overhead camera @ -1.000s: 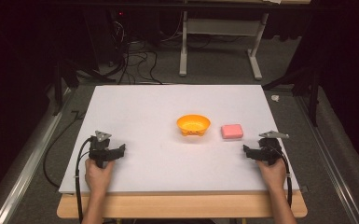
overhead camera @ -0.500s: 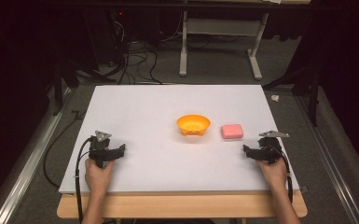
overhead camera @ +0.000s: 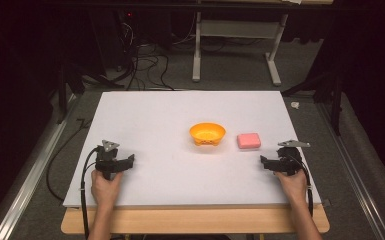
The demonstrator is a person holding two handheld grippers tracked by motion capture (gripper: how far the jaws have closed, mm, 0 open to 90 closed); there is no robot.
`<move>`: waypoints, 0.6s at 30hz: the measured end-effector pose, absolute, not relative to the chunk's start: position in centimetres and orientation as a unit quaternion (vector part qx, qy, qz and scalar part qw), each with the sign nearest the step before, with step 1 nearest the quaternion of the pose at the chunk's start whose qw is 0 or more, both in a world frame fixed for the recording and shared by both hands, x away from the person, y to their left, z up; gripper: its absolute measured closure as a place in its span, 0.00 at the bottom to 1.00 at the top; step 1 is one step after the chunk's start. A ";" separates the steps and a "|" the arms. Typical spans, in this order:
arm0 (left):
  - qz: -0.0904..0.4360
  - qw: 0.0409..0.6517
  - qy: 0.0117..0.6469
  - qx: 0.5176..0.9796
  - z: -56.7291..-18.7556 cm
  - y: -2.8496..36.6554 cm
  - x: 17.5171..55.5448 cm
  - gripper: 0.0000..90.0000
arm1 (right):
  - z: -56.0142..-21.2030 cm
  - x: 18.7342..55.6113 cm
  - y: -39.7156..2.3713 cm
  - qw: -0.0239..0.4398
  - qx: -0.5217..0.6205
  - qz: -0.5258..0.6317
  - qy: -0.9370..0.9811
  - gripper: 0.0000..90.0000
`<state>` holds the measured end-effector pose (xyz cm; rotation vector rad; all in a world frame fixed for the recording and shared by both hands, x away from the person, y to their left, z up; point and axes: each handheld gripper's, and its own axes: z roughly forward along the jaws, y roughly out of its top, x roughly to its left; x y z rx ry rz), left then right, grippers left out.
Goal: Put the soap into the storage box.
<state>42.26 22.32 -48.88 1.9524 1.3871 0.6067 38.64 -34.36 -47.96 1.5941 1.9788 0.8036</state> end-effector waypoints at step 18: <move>0.233 0.329 0.530 0.746 -48.9 22.3 42.2 0.24 | -46.2 37.4 -32.2 0.235 0.572 0.327 0.714 0.16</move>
